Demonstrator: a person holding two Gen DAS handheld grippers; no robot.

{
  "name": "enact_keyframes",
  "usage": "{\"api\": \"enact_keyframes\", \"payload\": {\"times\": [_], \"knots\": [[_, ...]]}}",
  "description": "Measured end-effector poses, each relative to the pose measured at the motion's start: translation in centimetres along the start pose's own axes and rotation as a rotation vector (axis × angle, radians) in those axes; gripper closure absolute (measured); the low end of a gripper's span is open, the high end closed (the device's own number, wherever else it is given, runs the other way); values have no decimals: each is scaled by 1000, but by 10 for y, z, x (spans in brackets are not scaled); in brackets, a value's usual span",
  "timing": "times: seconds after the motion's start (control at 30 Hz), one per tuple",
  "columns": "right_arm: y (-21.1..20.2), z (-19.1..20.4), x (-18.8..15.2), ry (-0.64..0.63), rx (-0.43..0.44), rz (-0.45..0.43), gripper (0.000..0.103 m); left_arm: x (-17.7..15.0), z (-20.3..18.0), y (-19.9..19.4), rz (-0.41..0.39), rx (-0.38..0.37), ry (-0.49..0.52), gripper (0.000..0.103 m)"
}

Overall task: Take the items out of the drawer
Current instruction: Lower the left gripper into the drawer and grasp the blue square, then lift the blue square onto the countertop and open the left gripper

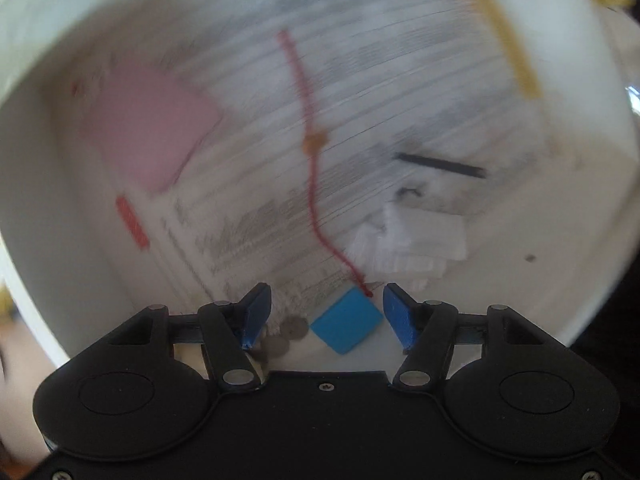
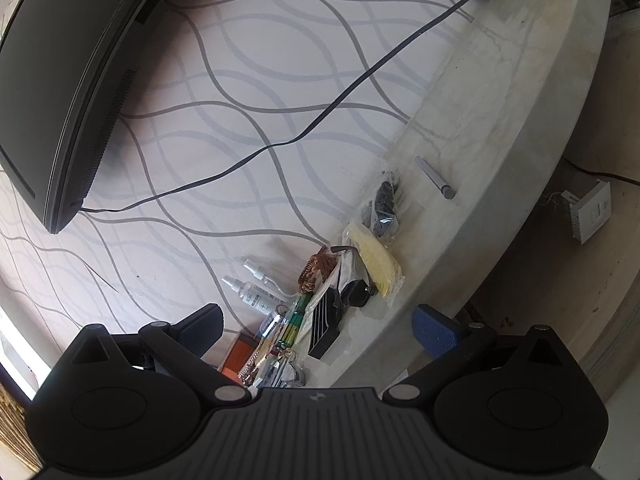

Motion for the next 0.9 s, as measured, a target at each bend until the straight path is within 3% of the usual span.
{"api": "enact_keyframes", "payload": {"times": [0.2,0.33,0.37,0.4,0.5,0.63,0.8,0.9], "knots": [[0,-2,0,11,0,-5,0,-6,8,13,106,-68,-243,39],[-1,-3,-2,24,8,-8,0,-9,14,19,108,-68,-343,42],[-2,-3,-2,27,10,-7,0,-10,13,17,97,-56,-338,47],[-2,-3,-2,30,11,-7,0,-11,12,15,85,-45,-333,60],[-2,-4,-2,39,16,-8,0,-14,14,6,54,-54,-324,65],[-2,-5,0,49,20,-10,0,-12,18,-26,-65,-17,-268,67],[-1,-3,0,35,10,-9,0,-3,-7,-105,-370,0,-80,67],[-1,-3,0,37,11,-9,0,3,-21,-133,-485,13,-25,67]]}}
Point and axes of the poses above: each gripper's, at about its wrist camera, not at the fingertips, and y roughly the way its jaws point, z to its left, x to its top, the point moved 3 cm from there along y, roughly the way its jaws point, and after that the axes turned 8 degrees about -y, right-handed, at the moved point
